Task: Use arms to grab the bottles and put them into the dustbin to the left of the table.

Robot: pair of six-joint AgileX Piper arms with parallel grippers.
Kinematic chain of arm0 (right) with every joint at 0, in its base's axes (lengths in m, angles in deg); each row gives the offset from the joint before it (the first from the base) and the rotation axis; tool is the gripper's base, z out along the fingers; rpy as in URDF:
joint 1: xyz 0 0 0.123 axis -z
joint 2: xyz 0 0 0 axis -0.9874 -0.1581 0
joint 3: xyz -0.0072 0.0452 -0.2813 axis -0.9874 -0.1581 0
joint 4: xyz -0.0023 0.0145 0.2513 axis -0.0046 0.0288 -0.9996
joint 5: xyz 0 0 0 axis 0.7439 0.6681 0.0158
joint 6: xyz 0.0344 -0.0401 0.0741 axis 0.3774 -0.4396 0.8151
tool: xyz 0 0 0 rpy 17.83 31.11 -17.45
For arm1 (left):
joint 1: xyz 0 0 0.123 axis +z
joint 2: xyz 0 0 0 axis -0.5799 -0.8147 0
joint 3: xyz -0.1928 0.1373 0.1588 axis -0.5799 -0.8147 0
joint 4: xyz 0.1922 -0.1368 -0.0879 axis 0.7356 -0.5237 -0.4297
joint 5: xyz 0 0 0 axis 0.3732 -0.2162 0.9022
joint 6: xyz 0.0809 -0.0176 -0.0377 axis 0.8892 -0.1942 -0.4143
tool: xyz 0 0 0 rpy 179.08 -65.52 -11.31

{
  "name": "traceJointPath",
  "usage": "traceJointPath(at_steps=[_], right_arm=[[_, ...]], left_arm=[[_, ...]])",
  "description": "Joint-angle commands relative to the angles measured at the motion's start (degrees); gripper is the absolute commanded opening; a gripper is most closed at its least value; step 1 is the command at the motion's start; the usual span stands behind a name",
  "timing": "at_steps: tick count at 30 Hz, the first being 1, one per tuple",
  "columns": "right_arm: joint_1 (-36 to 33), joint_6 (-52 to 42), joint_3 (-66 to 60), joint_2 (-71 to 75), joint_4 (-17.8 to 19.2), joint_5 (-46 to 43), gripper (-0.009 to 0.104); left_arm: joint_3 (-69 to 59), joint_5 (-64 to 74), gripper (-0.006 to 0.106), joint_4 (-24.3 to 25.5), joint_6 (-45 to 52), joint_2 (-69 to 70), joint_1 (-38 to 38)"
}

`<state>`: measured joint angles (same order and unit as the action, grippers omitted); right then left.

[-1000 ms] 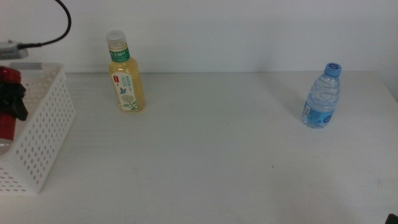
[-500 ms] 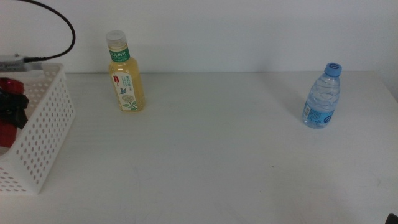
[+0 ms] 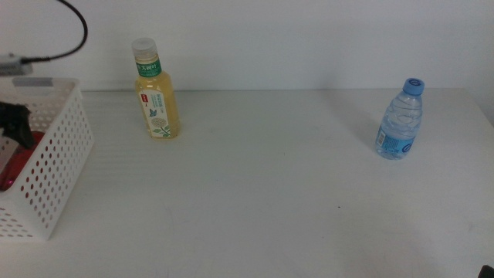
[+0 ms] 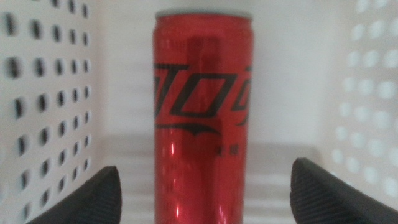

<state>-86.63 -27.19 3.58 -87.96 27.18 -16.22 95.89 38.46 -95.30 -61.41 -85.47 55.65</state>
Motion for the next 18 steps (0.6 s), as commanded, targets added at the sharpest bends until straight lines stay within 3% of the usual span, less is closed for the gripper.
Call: traceJointPath(at_steps=[1, 5, 10, 18], right_arm=[[0.26, -0.58, 0.5, 1.52, 0.21, -4.26, 0.07], [0.26, -0.58, 0.5, 1.52, 0.21, -4.26, 0.07], [0.26, -0.58, 0.5, 1.52, 0.21, -4.26, 0.07], [0.26, -0.58, 0.5, 1.52, 0.21, -4.26, 0.07]], left_arm=[[1.93, -0.02, 0.087, -0.92, -1.89, 6.27, -0.24], [1.86, -0.84, 0.086, -0.34, -4.51, 11.93, -2.72], [-1.65, -5.05, 0.075, 1.02, -5.71, 21.03, -8.28], [-14.98, -16.82, 0.063, 3.93, -9.91, 36.15, -19.51]])
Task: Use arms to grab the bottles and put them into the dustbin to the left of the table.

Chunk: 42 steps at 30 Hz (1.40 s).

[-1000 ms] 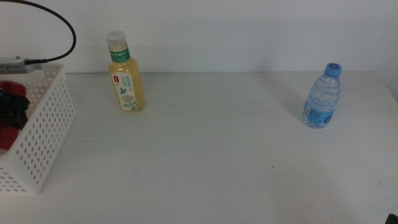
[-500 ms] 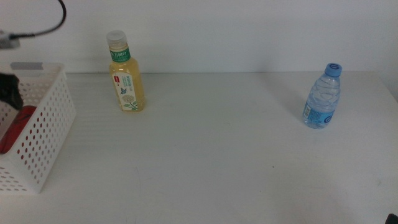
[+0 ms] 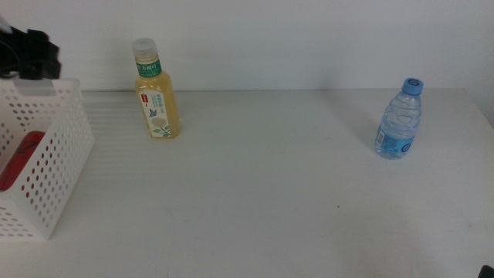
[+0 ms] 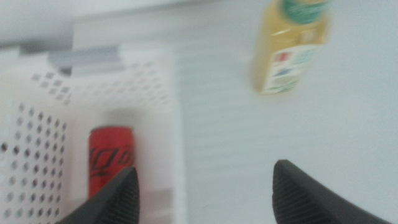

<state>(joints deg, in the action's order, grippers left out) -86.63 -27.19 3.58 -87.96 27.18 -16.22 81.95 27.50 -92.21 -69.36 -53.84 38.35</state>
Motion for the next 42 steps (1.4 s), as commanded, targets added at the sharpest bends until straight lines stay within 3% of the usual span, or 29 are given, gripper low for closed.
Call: traceJointPath(at_steps=[1, 7, 17, 21, 24, 30, 42], right_arm=[[0.26, -0.58, 0.5, 1.52, 0.21, -4.26, 0.07], [0.26, -0.58, 0.5, 1.52, 0.21, -4.26, 0.07], [0.26, -0.58, 0.5, 1.52, 0.21, -4.26, 0.07], [0.26, -0.58, 0.5, 1.52, 0.21, -4.26, 0.07], [0.26, -0.58, 0.5, 1.52, 0.21, -4.26, 0.07], [0.26, -0.58, 0.5, 1.52, 0.21, -4.26, 0.07], [0.26, -0.58, 0.5, 1.52, 0.21, -4.26, 0.07]], left_arm=[[-3.04, -7.59, 0.063, 1.39, -2.9, 6.19, -3.62], [-14.96, -18.05, 0.064, 2.84, -10.2, 12.91, -9.64], [-36.34, -49.46, 0.064, 2.67, -11.21, 15.52, -17.11], [-41.72, -60.13, 0.075, -0.69, -12.66, 13.38, -17.06], [-42.57, -64.38, 0.09, -2.73, -12.66, 10.04, -17.06], [-42.23, -74.41, 0.09, -0.36, -12.66, 2.58, -17.13], [-42.15, -101.12, 0.09, -0.36, -12.66, -12.29, -17.07]])
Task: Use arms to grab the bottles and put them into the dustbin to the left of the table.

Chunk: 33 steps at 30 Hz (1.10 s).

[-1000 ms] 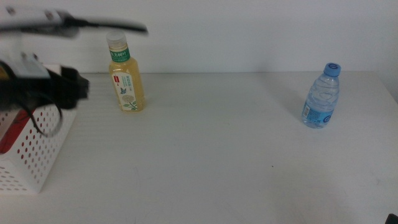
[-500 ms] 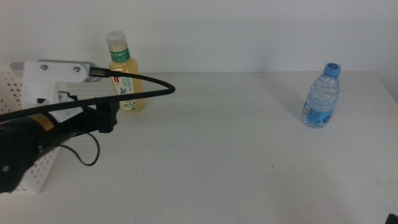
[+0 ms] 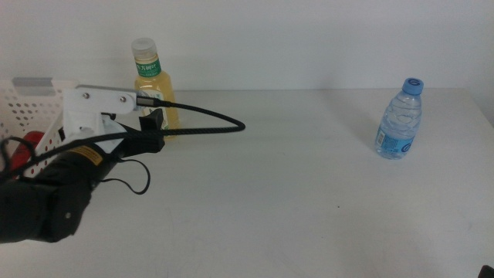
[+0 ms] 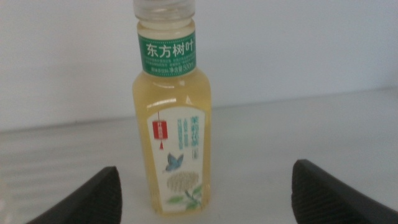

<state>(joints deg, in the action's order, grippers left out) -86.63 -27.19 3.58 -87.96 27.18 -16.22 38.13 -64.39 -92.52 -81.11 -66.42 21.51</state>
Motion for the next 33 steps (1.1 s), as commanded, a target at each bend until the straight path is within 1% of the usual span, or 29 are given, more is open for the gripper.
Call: traceJointPath(at_steps=[1, 7, 11, 18, 27, 31, 33], right_arm=[[0.26, -0.58, 0.5, 1.52, 0.21, -4.26, 0.07], [0.26, -0.58, 0.5, 1.52, 0.21, -4.26, 0.07], [0.26, -0.58, 0.5, 1.52, 0.21, -4.26, 0.07], [0.26, -0.58, 0.5, 1.52, 0.21, -4.26, 0.07], [0.26, -0.58, 0.5, 1.52, 0.21, -4.26, 0.07], [0.26, -0.58, 0.5, 1.52, 0.21, -4.26, 0.07], [0.26, -0.58, 0.5, 1.52, 0.21, -4.26, 0.07]], left_arm=[[1.86, -11.58, 0.09, -0.05, -0.91, -1.25, -0.22], [7.2, -13.48, 0.09, -0.8, -0.91, -8.2, -0.12], [11.19, -12.96, 0.09, -1.7, 1.15, -11.68, -0.12], [16.74, -12.12, 0.09, -5.07, 2.97, -16.06, -0.07], [22.98, -9.46, 0.09, -3.9, 1.62, -20.98, 1.73], [26.07, -9.13, 0.09, -2.5, 1.52, -23.39, 2.67], [27.62, -9.22, 0.09, -2.4, 0.08, -24.97, 2.72]])
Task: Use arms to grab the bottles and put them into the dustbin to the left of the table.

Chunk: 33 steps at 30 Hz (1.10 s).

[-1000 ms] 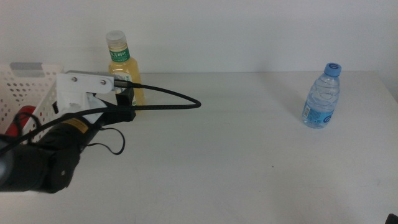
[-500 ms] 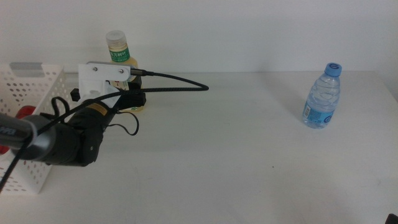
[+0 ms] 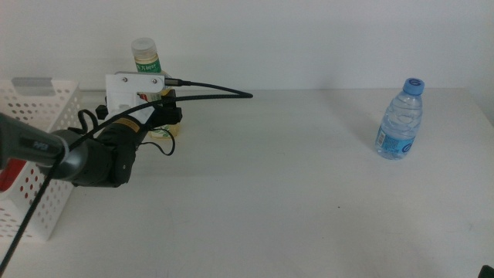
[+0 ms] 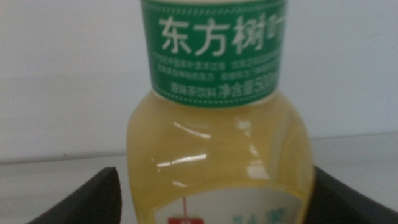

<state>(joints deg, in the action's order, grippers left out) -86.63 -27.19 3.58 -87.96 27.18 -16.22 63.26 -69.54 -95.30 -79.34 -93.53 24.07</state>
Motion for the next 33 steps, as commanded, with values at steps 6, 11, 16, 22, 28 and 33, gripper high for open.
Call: traceJointPath(at_steps=[6, 11, 16, 22, 28, 33], right_arm=[[0.26, -0.58, 0.5, 1.52, 0.21, -4.26, 0.07], [0.26, -0.58, 0.5, 1.52, 0.21, -4.26, 0.07], [0.26, -0.58, 0.5, 1.52, 0.21, -4.26, 0.07], [0.26, -0.58, 0.5, 1.52, 0.21, -4.26, 0.07], [0.26, -0.58, 0.5, 1.52, 0.21, -4.26, 0.07], [0.26, -0.58, 0.5, 1.52, 0.21, -4.26, 0.07]], left_arm=[[7.34, -4.03, 0.089, -0.31, -2.3, -1.84, 0.23], [8.39, -2.9, 0.071, 0.26, -2.69, -2.7, 0.84], [8.39, -2.92, 0.019, 0.18, -3.15, -2.49, 0.84], [5.01, -0.64, -0.005, 2.04, -0.5, 2.5, 0.84], [-4.29, 0.04, -0.005, 2.36, 0.3, 13.3, 0.84], [-10.19, 6.26, -0.005, 4.82, 0.05, 23.11, 0.64]])
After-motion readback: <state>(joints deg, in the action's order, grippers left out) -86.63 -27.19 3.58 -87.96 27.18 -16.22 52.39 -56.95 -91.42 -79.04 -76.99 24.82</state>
